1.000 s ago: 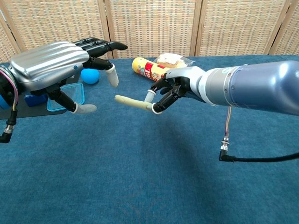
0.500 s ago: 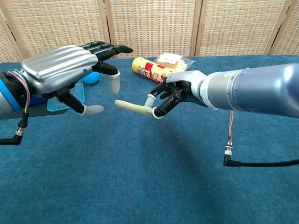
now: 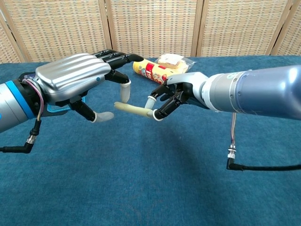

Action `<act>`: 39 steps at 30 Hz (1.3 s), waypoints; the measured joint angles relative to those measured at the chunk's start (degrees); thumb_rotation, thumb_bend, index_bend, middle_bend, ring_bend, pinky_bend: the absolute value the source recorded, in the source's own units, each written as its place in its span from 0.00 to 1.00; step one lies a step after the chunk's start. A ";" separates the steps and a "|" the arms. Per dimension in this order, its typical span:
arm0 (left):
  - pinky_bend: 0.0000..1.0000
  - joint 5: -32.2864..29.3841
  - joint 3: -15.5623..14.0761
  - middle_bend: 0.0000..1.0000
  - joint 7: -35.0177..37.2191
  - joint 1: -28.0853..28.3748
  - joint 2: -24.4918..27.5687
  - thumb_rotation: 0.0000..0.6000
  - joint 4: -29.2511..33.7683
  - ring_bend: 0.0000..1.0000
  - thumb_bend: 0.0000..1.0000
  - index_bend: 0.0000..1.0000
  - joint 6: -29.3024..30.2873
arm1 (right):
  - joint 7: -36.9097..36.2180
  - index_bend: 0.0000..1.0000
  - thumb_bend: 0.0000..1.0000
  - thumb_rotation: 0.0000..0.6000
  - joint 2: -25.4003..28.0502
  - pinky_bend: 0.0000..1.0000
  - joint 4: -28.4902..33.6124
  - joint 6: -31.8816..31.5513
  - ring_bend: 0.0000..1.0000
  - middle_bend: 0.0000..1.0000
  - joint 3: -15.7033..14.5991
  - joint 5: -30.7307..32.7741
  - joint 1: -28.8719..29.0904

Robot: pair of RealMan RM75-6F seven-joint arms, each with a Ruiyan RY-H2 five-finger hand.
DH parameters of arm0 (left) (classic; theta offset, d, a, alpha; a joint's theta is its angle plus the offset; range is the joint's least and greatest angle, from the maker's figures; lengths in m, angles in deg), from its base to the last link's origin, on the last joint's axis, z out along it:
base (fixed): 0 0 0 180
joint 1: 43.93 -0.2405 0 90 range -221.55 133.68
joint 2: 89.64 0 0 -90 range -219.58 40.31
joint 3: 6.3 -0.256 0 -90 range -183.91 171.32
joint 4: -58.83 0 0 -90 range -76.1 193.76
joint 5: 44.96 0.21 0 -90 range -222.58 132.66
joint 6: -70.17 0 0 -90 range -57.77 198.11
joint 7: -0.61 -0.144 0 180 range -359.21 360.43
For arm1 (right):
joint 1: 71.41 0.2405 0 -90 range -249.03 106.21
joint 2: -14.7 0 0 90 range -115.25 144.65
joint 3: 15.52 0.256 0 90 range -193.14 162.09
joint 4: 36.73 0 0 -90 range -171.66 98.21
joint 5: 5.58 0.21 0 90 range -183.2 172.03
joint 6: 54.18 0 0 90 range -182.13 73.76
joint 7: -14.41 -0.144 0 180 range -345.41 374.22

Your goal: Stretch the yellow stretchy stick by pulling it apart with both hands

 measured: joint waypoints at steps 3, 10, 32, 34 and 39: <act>0.00 -0.36 -0.02 0.00 0.08 0.11 -0.23 1.00 0.06 0.00 0.32 0.48 0.01 | -0.36 0.76 0.56 1.00 0.00 0.00 -0.14 0.28 0.00 0.02 -0.05 -0.07 -0.10; 0.00 -1.14 -0.05 0.00 -0.35 0.30 -0.74 1.00 -0.49 0.00 0.32 0.50 -0.14 | -1.04 0.76 0.56 1.00 -0.11 0.00 -0.56 0.96 0.00 0.02 -0.04 -0.48 -0.16; 0.00 -1.61 -0.59 0.00 -0.37 1.15 -2.73 1.00 -1.71 0.00 0.34 0.55 0.40 | -3.09 0.76 0.56 1.00 -0.22 0.00 -1.39 2.88 0.00 0.02 -0.59 -1.78 -0.42; 0.00 -1.60 -0.61 0.00 -0.50 1.18 -2.78 1.00 -1.65 0.00 0.36 0.56 0.50 | -3.24 0.77 0.56 1.00 -0.10 0.00 -1.33 2.88 0.00 0.02 -0.62 -1.81 -0.46; 0.00 -1.99 -0.67 0.00 -0.30 1.25 -2.96 1.00 -1.35 0.00 0.44 0.60 0.38 | -3.43 0.77 0.56 1.00 -0.03 0.00 -1.24 2.98 0.00 0.02 -0.71 -1.96 -0.44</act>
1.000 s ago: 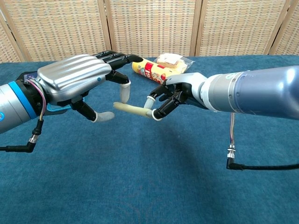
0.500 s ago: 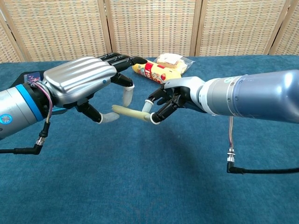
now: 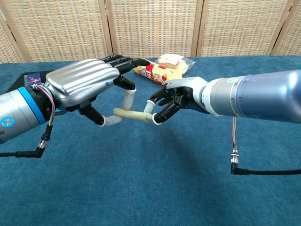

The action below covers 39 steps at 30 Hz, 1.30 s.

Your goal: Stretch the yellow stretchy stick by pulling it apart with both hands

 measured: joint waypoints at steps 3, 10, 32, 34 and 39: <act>0.00 -0.13 -0.07 0.00 0.29 0.02 -0.13 1.00 0.05 0.00 0.46 0.61 0.04 | -0.13 0.77 0.56 1.00 0.00 0.00 0.00 0.05 0.00 0.02 -0.08 -0.14 0.01; 0.00 -0.30 0.00 0.00 0.08 0.05 -0.26 1.00 0.13 0.00 0.55 0.65 0.36 | -0.40 0.77 0.56 1.00 -0.09 0.00 -0.13 0.19 0.00 0.02 -0.23 -0.22 0.07; 0.00 -1.20 0.39 0.00 0.30 -0.05 -1.60 1.00 -0.50 0.00 0.62 0.87 1.27 | -1.10 0.77 0.56 1.00 0.35 0.00 0.24 -0.17 0.00 0.03 -0.33 -0.33 -0.20; 0.00 -1.25 0.38 0.00 0.12 -0.07 -1.75 1.00 -0.49 0.00 0.62 0.87 1.36 | -1.15 0.77 0.56 1.00 0.63 0.00 0.46 -0.19 0.00 0.03 -0.31 -0.43 -0.30; 0.00 -1.45 0.24 0.00 -0.08 -0.32 -1.99 1.00 -0.47 0.00 0.64 0.88 1.59 | -1.23 0.77 0.55 1.00 1.12 0.00 0.68 -0.36 0.00 0.03 -0.47 -0.92 -0.62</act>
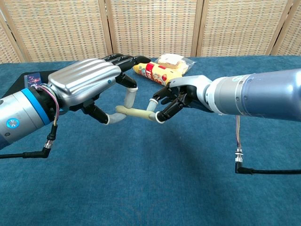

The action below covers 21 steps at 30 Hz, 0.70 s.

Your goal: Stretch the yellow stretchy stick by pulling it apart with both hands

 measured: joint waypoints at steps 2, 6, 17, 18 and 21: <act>0.00 0.04 -0.20 0.00 -0.01 -0.26 0.01 1.00 -0.17 0.00 0.64 0.88 0.37 | 0.02 0.77 0.55 1.00 0.27 0.00 -0.11 -0.16 0.00 0.03 -0.20 -0.46 -0.22; 0.00 0.52 -0.66 0.00 1.18 -0.87 0.18 1.00 -1.06 0.00 0.64 0.88 1.56 | -0.13 0.77 0.55 1.00 0.75 0.00 -0.57 -0.36 0.00 0.03 -0.40 -0.94 -0.71; 0.00 1.62 -1.90 0.00 6.97 -3.58 3.33 1.00 -4.35 0.00 0.65 0.88 5.79 | -1.70 0.78 0.55 1.00 3.07 0.00 -2.11 -0.21 0.00 0.03 -1.02 -2.69 -3.13; 0.00 1.69 -1.99 0.00 7.58 -3.82 3.71 1.00 -4.61 0.00 0.65 0.88 6.10 | -1.87 0.78 0.55 1.00 3.32 0.00 -2.22 -0.17 0.00 0.03 -0.99 -2.84 -3.33; 0.00 1.86 -2.23 0.00 9.18 -4.53 4.96 1.00 -5.40 0.00 0.65 0.88 7.18 | -2.21 0.78 0.55 1.00 4.08 0.00 -2.52 -0.18 0.00 0.03 -0.92 -3.23 -3.88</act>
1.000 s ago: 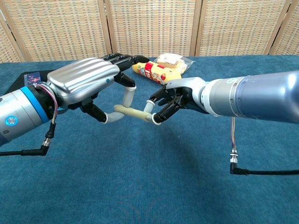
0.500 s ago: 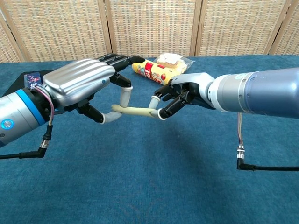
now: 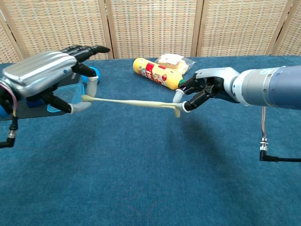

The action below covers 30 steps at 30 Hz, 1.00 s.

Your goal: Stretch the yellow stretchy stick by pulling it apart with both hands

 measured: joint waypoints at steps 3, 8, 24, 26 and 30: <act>0.00 0.34 -0.17 0.00 1.26 -0.49 0.92 1.00 -0.58 0.00 0.65 0.88 0.78 | -0.45 0.78 0.55 1.00 0.79 0.00 -0.21 0.07 0.00 0.03 0.05 -0.33 -0.64; 0.00 0.87 -0.39 0.00 2.28 -1.27 2.65 1.00 -0.86 0.00 0.65 0.88 2.08 | -0.55 0.78 0.55 1.00 1.65 0.00 -0.83 -0.01 0.00 0.03 -0.16 -0.89 -1.35; 0.00 0.84 -1.21 0.00 4.85 -4.95 9.39 1.00 -4.20 0.00 0.65 0.89 5.57 | -1.94 0.78 0.55 1.00 6.30 0.00 -1.83 -0.41 0.00 0.03 0.62 -1.67 -4.03; 0.00 0.66 -1.14 0.00 5.53 -5.44 10.38 1.00 -4.94 0.00 0.65 0.89 6.15 | -2.15 0.78 0.55 1.00 7.15 0.00 -1.75 -0.46 0.00 0.03 0.69 -1.79 -4.49; 0.00 -0.19 -0.68 0.00 6.81 -6.33 12.32 1.00 -6.42 0.00 0.65 0.89 6.92 | -2.67 0.78 0.55 1.00 8.74 0.00 -1.58 -0.40 0.00 0.03 0.73 -2.17 -5.50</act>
